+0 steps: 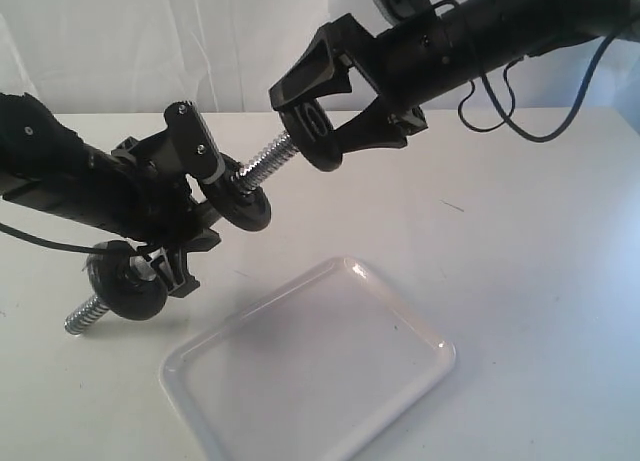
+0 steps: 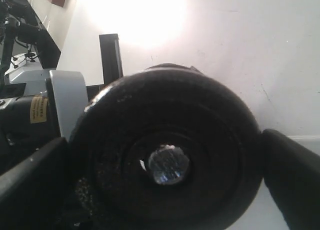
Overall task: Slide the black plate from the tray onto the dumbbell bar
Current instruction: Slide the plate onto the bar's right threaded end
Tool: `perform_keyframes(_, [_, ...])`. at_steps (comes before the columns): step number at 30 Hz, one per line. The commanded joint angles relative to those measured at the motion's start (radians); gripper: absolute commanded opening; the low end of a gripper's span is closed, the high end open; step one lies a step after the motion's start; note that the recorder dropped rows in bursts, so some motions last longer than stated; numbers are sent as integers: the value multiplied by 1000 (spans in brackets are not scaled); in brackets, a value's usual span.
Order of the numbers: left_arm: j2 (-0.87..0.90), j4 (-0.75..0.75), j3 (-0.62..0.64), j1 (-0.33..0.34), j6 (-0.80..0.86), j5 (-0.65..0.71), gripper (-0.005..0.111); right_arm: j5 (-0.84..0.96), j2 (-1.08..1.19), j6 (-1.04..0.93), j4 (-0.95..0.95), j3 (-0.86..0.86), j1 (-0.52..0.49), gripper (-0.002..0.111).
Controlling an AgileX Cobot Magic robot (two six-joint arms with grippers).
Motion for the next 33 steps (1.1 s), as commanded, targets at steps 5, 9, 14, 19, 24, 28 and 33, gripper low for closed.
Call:
perform_keyframes(5, [-63,-48,-32,-2,4,-124,0,17,15,6,67,-11,7,0])
perform_keyframes(9, [-63,-48,-32,-2,4,-124,0,17,36,2,69,-11,7,0])
perform_keyframes(14, [-63,-48,-32,-2,4,-124,0,17,62,-12,73,-11,24,0])
perform_keyframes(19, [-63,-48,-32,-2,4,-124,0,17,84,-14,79,-11,35,0])
perform_keyframes(24, [-63,-48,-32,-2,4,-124,0,17,82,-73,150,-11,27,3])
perform_keyframes(28, [-63,-48,-32,-2,4,-124,0,17,82,-93,197,-11,26,28])
perform_keyframes(33, [-63,-48,-32,-2,4,-124,0,17,82,-91,197,-11,26,83])
